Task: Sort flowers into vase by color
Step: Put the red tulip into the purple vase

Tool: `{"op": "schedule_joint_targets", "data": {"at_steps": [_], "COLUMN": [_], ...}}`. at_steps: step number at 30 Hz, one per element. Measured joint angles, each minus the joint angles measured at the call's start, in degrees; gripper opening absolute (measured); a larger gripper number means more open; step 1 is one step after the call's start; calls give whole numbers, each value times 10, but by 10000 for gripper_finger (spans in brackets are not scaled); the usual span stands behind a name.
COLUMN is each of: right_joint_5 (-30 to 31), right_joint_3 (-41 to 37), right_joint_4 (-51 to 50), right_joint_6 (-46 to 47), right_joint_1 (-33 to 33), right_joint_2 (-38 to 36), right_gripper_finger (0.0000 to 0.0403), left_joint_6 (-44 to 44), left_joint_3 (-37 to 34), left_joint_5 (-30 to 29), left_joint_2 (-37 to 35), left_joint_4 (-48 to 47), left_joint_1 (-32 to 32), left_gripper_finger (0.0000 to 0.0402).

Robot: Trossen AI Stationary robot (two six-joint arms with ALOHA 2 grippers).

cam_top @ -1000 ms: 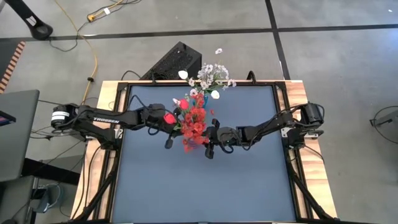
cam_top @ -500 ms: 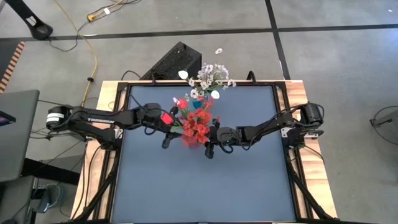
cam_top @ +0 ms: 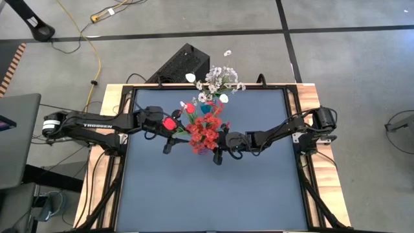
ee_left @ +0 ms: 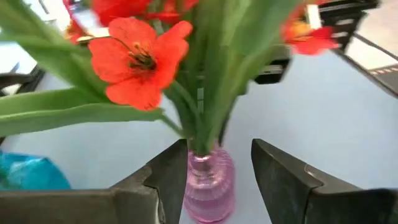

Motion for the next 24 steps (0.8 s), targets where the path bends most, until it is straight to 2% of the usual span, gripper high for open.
{"op": "schedule_joint_targets", "data": {"at_steps": [4, 10, 15, 24], "right_joint_5": [0, -1, -1, -2], "right_joint_3": [0, 0, 0, 0], "right_joint_4": [0, 1, 1, 1], "right_joint_6": [4, 4, 9, 19], "right_joint_1": [0, 0, 0, 0], "right_joint_2": [0, 0, 0, 0], "right_gripper_finger": [164, 164, 164, 164], "left_joint_6": [20, 49, 80, 136], "left_joint_3": [0, 0, 0, 1], "left_joint_5": [44, 78, 146, 148], "left_joint_2": [-13, -11, -9, -15], "left_joint_4": [-30, -108, -107, -118], "left_joint_1": [0, -1, -9, -33], "left_gripper_finger": [167, 167, 167, 167]}}
